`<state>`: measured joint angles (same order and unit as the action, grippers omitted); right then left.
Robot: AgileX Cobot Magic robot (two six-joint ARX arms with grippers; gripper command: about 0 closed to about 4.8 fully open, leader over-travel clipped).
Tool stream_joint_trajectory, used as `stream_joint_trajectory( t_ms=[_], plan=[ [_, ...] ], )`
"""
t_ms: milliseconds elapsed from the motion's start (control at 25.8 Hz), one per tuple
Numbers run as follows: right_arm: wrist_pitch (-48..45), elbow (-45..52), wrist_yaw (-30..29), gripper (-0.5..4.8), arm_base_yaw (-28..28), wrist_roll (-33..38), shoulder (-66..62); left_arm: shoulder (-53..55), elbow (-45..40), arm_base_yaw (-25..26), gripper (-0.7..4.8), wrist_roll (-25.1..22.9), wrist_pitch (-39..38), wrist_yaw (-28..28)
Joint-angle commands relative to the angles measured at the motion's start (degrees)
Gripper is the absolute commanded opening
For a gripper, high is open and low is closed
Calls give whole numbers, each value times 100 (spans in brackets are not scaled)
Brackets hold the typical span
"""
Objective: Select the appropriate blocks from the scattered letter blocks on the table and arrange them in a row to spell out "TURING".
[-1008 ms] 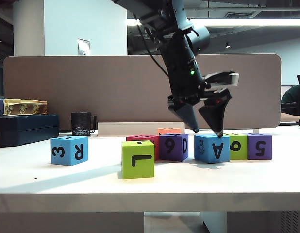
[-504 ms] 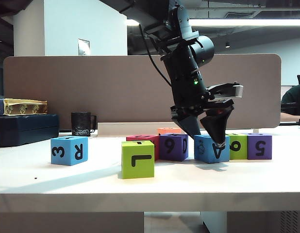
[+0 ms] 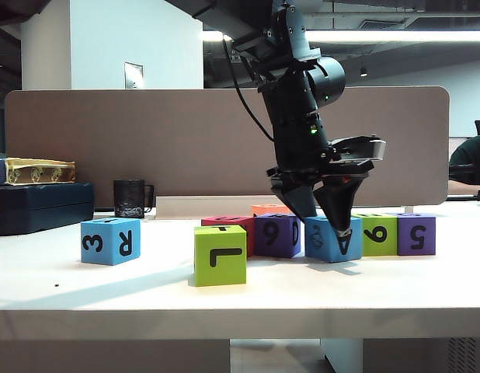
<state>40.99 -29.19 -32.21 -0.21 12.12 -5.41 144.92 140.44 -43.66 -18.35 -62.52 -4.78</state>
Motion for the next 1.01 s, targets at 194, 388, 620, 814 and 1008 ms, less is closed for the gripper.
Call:
stream_joint_trajectory(
  t_ms=[194,388,620,814,1008],
  plan=[
    [-96,-33,-31,-1,0,-13,-9,-4,-2,20,272,1113,-79,522],
    [-96,-33,-31,-1,-2,-13,-9,-4,-2,17,272,2199,181,522],
    [-96,-33,-31,-1,0,-13,-9,-4,-2,15,273,3469,507,520],
    [-96,-35,-33,-1,-2,-13,-9,-2,-2,13,273,4092,721,520],
    [-94,-35,-33,-1,0,-13,-9,-2,-2,11,282,4131,660,520]
  ],
)
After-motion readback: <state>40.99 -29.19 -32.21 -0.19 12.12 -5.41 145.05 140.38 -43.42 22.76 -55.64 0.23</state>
